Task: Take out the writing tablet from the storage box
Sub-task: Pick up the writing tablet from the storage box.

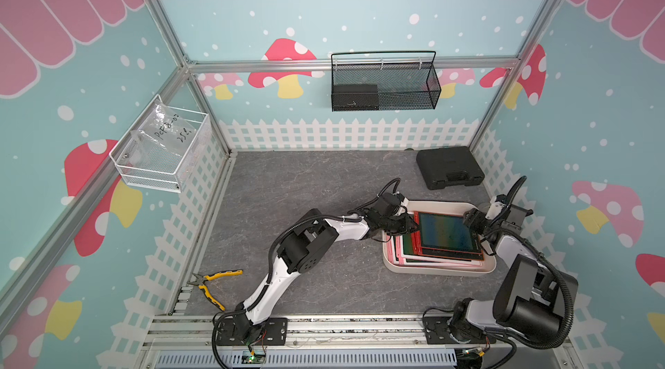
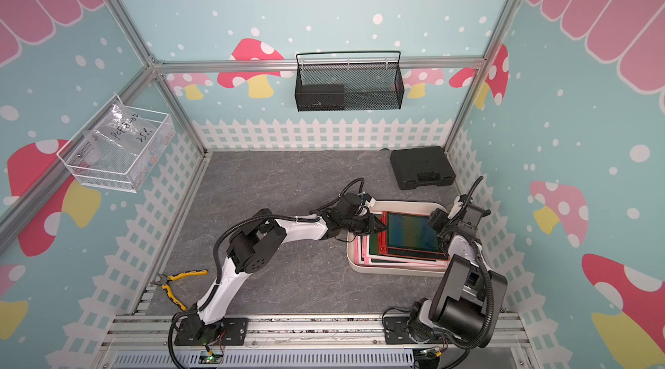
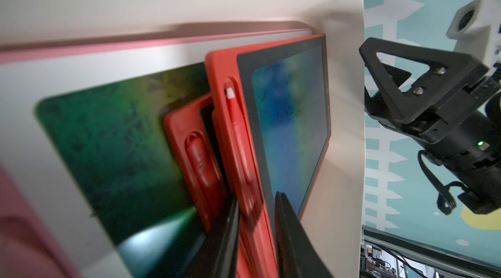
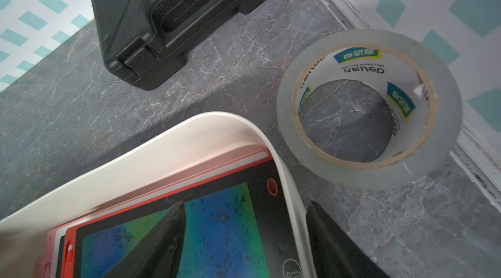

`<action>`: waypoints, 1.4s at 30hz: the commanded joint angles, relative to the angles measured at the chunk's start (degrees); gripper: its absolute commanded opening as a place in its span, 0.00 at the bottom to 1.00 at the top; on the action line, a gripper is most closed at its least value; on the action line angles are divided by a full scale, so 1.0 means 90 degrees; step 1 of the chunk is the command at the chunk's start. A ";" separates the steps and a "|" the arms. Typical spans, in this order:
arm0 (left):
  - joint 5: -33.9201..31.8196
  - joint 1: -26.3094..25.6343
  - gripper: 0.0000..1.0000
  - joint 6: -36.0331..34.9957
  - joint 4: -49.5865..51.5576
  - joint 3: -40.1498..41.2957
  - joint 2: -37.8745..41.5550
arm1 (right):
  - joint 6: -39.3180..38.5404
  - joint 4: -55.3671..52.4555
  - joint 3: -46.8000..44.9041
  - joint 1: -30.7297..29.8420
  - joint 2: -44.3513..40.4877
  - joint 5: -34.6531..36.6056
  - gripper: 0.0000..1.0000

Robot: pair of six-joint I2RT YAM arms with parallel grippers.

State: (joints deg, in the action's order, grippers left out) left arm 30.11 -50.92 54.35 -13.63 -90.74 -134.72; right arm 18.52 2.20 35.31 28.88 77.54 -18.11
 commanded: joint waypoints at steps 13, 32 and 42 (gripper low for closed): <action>0.1079 -0.0309 0.28 0.0429 -0.2330 0.0005 -0.0181 | 0.0334 -0.0742 -0.0252 -0.0220 0.0076 -0.1127 0.70; 0.0645 -0.0251 0.28 0.0049 -0.1192 0.0020 -0.0021 | 0.0330 -0.0761 -0.0215 -0.0217 -0.0031 -0.1011 0.69; -0.0093 -0.0231 0.10 -0.0884 0.0616 -0.0113 0.0339 | 0.0287 -0.1052 -0.0096 -0.0207 -0.0602 -0.0614 0.75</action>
State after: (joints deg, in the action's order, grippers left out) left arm 33.78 -53.36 50.89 -16.32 -90.85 -133.69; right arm 20.69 -4.10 34.15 27.38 74.37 -23.94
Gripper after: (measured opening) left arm 0.158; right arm 0.746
